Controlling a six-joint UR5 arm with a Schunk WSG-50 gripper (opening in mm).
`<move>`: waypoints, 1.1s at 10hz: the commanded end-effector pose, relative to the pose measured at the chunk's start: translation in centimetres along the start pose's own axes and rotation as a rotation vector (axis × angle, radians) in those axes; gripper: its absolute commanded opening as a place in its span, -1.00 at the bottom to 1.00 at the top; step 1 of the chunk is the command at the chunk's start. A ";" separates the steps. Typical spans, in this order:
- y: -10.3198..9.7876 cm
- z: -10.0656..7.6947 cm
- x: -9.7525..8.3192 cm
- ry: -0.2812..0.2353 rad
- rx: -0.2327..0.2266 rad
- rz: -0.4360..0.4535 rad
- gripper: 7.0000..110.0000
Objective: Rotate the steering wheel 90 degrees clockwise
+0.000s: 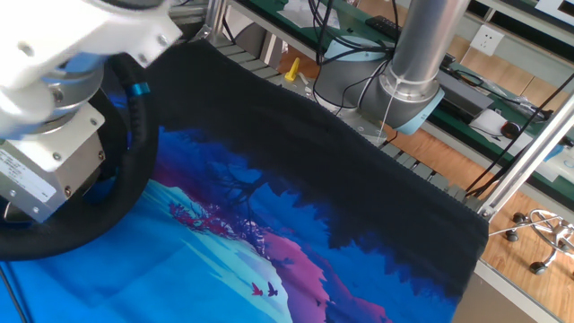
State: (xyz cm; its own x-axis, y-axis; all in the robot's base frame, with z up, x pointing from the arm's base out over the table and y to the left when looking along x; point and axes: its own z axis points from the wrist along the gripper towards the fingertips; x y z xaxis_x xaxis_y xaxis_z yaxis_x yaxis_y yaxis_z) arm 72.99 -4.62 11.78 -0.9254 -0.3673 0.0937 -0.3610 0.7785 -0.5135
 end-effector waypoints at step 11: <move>-0.5 -0.5 0.0 -0.026 0.040 0.140 -1.00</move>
State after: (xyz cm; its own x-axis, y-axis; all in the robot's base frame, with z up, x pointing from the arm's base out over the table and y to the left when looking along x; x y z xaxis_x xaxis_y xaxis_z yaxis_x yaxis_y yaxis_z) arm 73.03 -4.96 12.24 -0.9615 -0.2737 0.0252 -0.2421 0.7995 -0.5498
